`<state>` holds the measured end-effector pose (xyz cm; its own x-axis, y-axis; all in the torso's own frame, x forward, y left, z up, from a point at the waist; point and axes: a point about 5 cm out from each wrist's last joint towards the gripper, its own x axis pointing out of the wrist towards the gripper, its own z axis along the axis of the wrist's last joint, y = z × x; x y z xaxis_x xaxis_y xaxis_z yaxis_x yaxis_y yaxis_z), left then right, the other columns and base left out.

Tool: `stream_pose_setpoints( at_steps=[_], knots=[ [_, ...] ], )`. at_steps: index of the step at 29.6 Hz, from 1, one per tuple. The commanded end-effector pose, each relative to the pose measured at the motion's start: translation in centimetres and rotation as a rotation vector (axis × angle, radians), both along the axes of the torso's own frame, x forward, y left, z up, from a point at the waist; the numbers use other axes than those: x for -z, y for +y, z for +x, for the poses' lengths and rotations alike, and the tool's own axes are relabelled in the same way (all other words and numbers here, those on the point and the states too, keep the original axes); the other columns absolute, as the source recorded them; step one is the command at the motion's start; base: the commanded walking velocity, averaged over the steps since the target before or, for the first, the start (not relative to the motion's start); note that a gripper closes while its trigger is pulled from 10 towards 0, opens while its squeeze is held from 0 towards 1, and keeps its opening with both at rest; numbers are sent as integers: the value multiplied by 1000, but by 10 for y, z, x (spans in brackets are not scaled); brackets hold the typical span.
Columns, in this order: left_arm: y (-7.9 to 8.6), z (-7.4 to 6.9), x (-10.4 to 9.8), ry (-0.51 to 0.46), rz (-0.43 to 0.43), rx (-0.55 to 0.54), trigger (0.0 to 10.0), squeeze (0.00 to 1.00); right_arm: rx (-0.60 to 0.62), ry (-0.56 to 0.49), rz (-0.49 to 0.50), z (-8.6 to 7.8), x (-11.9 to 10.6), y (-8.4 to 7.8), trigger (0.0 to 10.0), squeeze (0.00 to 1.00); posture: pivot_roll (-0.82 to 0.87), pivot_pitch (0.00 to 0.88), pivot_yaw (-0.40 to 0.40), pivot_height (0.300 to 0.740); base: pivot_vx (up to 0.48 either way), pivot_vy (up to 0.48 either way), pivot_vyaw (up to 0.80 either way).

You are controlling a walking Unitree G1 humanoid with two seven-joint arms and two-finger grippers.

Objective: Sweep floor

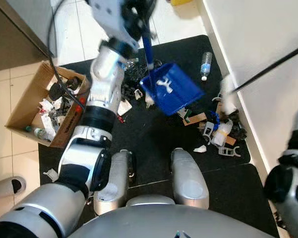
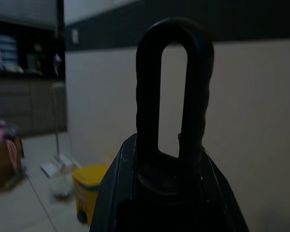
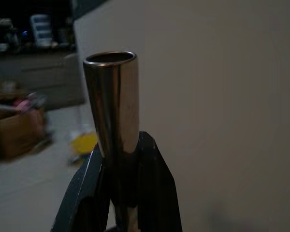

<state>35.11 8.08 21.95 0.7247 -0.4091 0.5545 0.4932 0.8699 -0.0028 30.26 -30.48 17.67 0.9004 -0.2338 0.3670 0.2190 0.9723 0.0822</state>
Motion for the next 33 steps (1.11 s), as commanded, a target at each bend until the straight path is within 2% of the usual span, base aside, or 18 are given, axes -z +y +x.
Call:
stream_pose_setpoints(
  at_steps=[1, 3, 5, 6, 9, 10, 11, 12, 13, 15, 17, 19, 21, 22, 26, 30, 33],
  knots=[
    [17, 0, -25, -114, -13, -77, 10000, 0, -14, -24, -10, 3, -3, 6, 10000, 0, -45, 52, 40, 740, 0, 0, 0],
    [26, 1, -38, -178, -2, -137, 10000, 0, -48, -15, -7, 9, 2, 18, 10000, 0, -36, 48, 35, 740, 0, 0, 0],
    [26, 1, -38, -178, -2, -137, 10000, 0, -48, -15, -7, 9, 2, 18, 10000, 0, -36, 48, 35, 740, 0, 0, 0],
    [32, 1, -46, -228, 14, -190, 10000, 0, -71, -10, -11, 13, 3, 25, 10000, 0, -31, 45, 32, 740, 0, 0, 0],
    [32, 1, -46, -228, 14, -190, 10000, 0, -71, -10, -11, 13, 3, 25, 10000, 0, -31, 45, 32, 740, 0, 0, 0],
    [38, 0, -54, -273, 27, -240, 10000, 0, -93, -7, -8, 16, 4, 31, 10000, 0, -26, 40, 27, 740, 0, 0, 0],
    [38, 0, -54, -273, 27, -240, 10000, 0, -93, -7, -8, 16, 4, 31, 10000, 0, -26, 40, 27, 740, 0, 0, 0],
    [46, -7, -63, -358, 36, -368, 10000, 0, -140, -2, -1, 23, 4, 43, 10000, 0, -10, 31, 11, 740, 0, 0, 0],
    [46, -7, -63, -358, 36, -368, 10000, 0, -140, -2, -1, 23, 4, 43, 10000, 0, -10, 31, 11, 740, 0, 0, 0],
    [49, -9, -63, -364, 2, -434, 10000, 0, -172, 0, 6, 26, 4, 50, 10000, 0, -8, 27, 2, 740, 0, 0, 0],
    [49, -9, -64, -357, -11, -446, 10000, 0, -182, 0, 9, 27, 4, 52, 10000, 0, -5, 26, -2, 740, 0, 0, 0],
    [49, -6, -61, -308, -62, -454, 10000, 0, -195, 3, 14, 29, 6, 56, 10000, 0, -3, 25, -5, 740, 0, 0, 0],
    [50, 1, -54, -201, -122, -464, 10000, 0, -211, 7, 13, 31, 6, 60, 10000, 0, 0, 24, -3, 740, 0, 0, 0],
    [50, 1, -54, -201, -122, -464, 10000, 0, -211, 7, 13, 31, 6, 60, 10000, 0, 0, 24, -3, 740, 0, 0, 0],
    [41, -1, -47, -185, -80, -407, 10000, 0, -236, -27, 27, 32, 2, 70, 10000, 0, 1, 23, -2, 740, 0, 0, 0],
    [32, -5, -51, -239, -15, -360, 10000, 0, -266, -50, 46, 33, -2, 77, 10000, 0, 3, 20, 2, 740, 0, 0, 0],
    [22, -10, -49, -289, 66, -315, 10000, 0, -283, -57, 54, 34, -1, 80, 10000, 0, 7, 17, 11, 740, 0, 0, 0]
  ],
)
